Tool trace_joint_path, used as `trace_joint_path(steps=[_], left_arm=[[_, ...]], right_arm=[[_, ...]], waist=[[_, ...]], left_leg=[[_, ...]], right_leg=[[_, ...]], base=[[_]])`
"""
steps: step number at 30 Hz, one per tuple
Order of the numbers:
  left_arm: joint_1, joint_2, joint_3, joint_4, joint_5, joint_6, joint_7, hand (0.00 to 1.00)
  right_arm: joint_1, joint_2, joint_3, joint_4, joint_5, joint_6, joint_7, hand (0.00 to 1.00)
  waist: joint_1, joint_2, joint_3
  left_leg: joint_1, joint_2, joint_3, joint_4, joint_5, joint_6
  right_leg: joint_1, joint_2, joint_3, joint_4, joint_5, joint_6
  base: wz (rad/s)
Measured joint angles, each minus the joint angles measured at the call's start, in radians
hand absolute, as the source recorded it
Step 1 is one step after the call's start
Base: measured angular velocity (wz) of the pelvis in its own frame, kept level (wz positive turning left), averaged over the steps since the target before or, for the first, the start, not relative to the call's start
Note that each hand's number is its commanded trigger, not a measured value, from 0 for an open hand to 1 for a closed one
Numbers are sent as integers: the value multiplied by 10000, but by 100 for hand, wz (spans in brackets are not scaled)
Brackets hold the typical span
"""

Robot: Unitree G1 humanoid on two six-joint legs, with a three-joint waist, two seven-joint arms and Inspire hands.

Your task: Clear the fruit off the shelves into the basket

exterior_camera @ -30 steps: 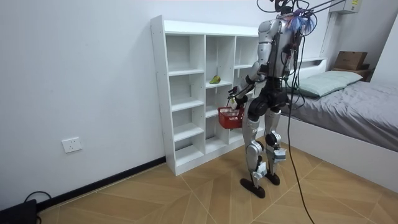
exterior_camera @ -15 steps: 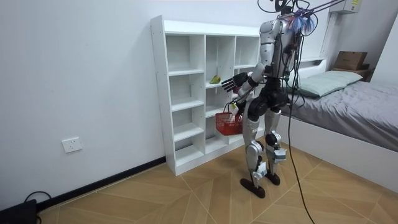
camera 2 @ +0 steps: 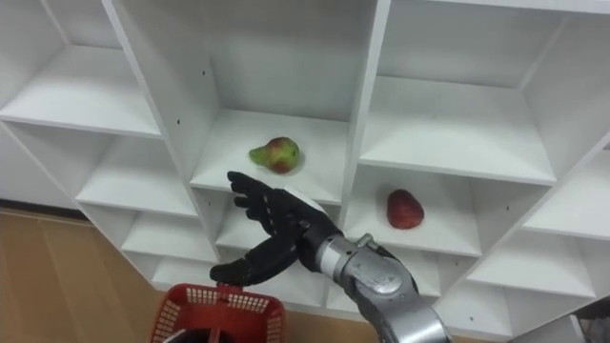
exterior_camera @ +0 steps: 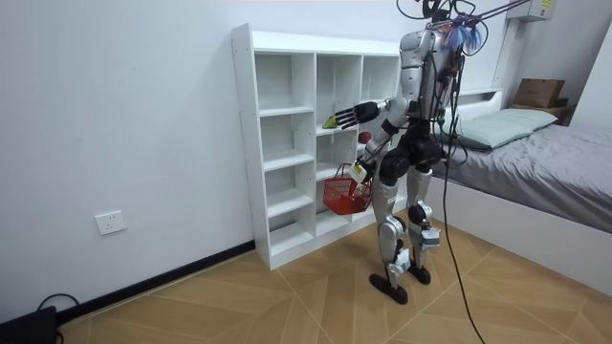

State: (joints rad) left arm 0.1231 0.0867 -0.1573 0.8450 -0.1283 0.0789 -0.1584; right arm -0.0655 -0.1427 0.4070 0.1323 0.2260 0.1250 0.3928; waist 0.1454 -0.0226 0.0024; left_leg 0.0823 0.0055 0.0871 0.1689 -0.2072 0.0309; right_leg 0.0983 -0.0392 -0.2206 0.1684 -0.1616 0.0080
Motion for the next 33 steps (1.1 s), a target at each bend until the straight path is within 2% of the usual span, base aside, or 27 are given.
trace_joint_path(steps=[2,6,9,11,14,23,29,33], left_arm=[[-105,-9,111,362,-11,-101,62,100],[-150,12,183,694,-231,-169,393,100],[-151,26,175,792,-339,-242,586,100],[-135,24,174,813,-336,-331,634,100],[-114,8,193,812,-327,-415,623,100],[-93,-17,387,809,-334,-462,579,100],[16,-35,410,789,-336,-605,673,100],[16,-19,411,764,-321,-643,671,100]], right_arm=[[-1,-39,-67,-446,-167,1,-36,0],[-23,-19,-176,-1250,-817,-5,-419,0],[-169,-8,-167,-1515,-1573,-26,-498,0],[-329,-2,-170,-1519,-2046,-26,-500,0],[-554,-5,-264,-1573,-3033,-42,-522,0],[-625,3,-510,-2350,-5686,-41,-951,0],[-1134,100,-592,-2349,-6936,-25,-1347,0],[-1298,160,-685,-2347,-7453,-14,-1622,0]], waist=[[-14,-43,-24],[7,-87,17],[8,-79,121],[12,-102,141],[50,-110,134],[320,-221,41],[447,-295,26],[548,-342,54]], left_leg=[[27,-7,-4,14,8,5],[175,-6,23,-24,10,7],[164,-2,75,-34,10,7],[130,0,78,-66,9,7],[63,6,76,-84,13,-2],[-15,9,73,-67,26,-18],[12,-12,44,-44,30,-11],[-2,-21,-20,-22,35,-3]], right_leg=[[0,0,20,-8,0,0],[99,17,211,-12,0,0],[65,24,262,-10,0,0],[32,27,249,-2,0,0],[-36,38,222,-2,0,0],[-135,43,254,-1,1,-2],[-91,10,238,-3,1,-1],[-62,4,184,-1,0,-1]], base=[[-2],[-2],[-5],[-2],[0],[0],[1],[4]])
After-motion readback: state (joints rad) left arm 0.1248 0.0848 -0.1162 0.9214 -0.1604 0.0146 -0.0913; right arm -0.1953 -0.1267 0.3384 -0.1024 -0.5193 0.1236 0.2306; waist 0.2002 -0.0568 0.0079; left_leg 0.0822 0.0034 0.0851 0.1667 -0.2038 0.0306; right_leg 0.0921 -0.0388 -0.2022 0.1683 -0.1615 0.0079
